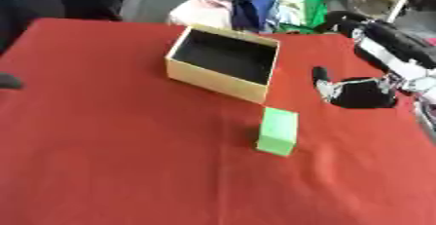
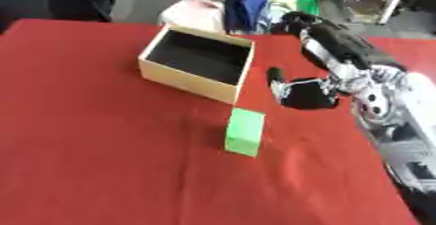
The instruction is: Pick up objects on the table and place them in the box.
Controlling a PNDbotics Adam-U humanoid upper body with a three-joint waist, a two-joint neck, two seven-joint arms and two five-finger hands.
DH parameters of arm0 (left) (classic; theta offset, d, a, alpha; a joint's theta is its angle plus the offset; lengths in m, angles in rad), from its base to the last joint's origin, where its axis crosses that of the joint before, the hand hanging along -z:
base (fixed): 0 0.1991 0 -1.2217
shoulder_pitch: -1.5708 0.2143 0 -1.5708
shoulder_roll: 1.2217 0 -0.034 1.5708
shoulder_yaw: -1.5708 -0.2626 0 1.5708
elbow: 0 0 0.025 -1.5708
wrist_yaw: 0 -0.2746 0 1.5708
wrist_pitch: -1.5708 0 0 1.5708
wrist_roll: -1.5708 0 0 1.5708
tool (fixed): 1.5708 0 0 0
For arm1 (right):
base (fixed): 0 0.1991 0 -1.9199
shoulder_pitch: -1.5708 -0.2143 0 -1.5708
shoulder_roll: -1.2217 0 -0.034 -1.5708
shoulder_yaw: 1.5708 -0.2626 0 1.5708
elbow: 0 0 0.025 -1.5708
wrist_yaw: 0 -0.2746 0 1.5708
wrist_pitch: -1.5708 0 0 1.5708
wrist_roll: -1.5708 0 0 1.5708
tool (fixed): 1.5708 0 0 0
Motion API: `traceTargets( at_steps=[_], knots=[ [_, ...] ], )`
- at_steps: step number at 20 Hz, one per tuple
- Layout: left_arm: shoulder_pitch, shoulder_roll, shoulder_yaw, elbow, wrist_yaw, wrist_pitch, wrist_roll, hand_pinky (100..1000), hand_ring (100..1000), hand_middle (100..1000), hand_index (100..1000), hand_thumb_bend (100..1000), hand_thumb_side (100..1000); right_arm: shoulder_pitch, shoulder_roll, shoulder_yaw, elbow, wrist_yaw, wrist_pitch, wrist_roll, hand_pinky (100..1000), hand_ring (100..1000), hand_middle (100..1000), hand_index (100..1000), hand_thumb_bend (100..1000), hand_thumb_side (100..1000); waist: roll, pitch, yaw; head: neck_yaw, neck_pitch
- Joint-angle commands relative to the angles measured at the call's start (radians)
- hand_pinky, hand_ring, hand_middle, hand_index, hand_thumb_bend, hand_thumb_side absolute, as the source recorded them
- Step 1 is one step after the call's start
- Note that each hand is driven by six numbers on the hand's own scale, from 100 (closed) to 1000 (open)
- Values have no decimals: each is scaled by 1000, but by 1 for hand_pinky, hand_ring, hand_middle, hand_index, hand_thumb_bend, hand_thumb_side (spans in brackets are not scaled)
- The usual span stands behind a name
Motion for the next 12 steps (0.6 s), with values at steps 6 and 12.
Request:
traceTargets(
  at_steps=[6,12],
  knots=[
    [-9,16,8,-19,1,-5,-1,598,585,716,886,100,543,14,-15,-5,-17,-9,8,-19,1000,1000,1000,989,100,993,17,-14,-2,-86,17],
    [-7,16,9,-19,0,-6,-1,598,584,716,886,100,542,20,-9,-15,-17,-50,-30,38,1000,1000,1000,1000,100,977,19,-13,-4,-112,22]
  ],
)
